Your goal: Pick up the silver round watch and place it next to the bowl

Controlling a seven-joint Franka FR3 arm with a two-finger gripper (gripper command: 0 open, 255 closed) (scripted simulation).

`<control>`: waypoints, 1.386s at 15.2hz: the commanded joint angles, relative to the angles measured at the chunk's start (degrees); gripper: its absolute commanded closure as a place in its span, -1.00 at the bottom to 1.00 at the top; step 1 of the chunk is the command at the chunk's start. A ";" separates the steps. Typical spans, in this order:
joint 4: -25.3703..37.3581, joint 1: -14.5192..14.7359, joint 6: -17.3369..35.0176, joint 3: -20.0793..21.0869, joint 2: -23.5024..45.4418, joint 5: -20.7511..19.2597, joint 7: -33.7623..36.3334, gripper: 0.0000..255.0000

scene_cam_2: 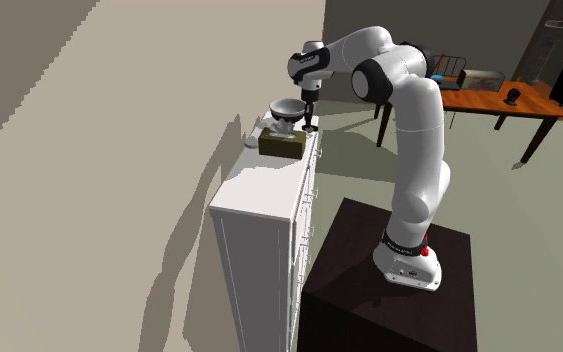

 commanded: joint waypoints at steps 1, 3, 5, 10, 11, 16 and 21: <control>-0.11 0.01 0.12 0.00 0.00 0.01 -0.02 1.00; -0.11 0.01 0.12 0.00 0.00 0.01 -0.02 1.00; -0.10 0.01 0.11 0.00 -0.01 0.01 -0.01 1.00; -0.10 0.01 0.11 0.00 -0.01 0.01 -0.01 -1.00; -0.10 0.01 0.11 0.00 -0.01 0.01 -0.01 -1.00; 6.25 -0.51 -6.84 -0.47 -0.76 -0.75 0.59 -1.00; 6.25 -0.51 -6.84 -0.47 -0.76 -0.75 0.59 -1.00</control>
